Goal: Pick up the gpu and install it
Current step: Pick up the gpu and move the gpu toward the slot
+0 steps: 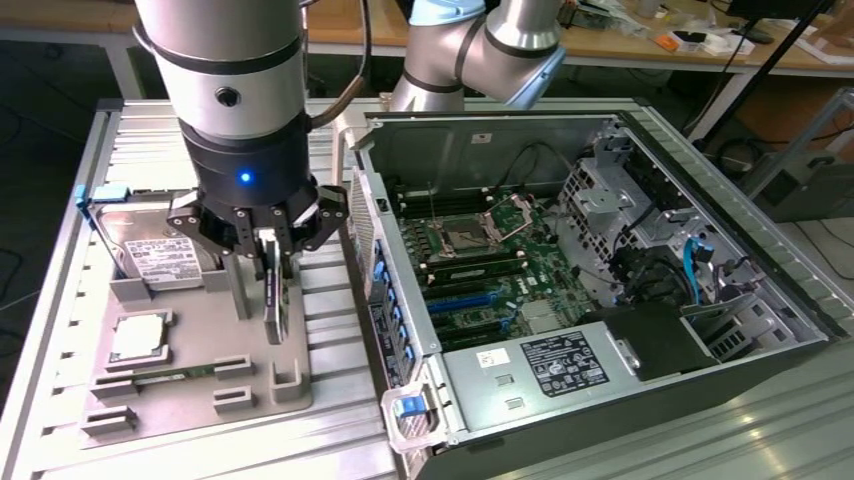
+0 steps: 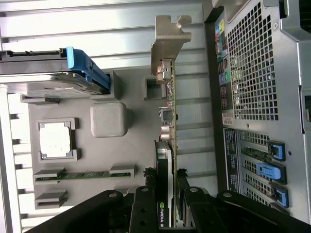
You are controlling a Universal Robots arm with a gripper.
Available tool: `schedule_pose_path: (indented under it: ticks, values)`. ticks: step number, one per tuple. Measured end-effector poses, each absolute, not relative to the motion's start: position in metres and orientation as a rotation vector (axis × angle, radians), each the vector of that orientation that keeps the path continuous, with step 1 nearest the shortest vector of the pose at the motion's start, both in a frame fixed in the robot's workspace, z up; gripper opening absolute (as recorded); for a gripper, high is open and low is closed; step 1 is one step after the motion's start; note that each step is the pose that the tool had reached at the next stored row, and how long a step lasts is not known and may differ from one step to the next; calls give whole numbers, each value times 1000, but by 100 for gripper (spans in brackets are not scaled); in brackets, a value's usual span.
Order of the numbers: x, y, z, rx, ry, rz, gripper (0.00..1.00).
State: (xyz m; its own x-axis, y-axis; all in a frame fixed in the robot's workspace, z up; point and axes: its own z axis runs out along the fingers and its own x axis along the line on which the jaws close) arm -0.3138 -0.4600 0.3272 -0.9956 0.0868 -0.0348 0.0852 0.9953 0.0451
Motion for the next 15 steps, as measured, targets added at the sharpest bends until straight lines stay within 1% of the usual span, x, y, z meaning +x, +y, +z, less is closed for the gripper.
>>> schedule_pose_path:
  ticks: [15]
  values:
    - [-314, -460, 337, 134, 3102, 68, 27]
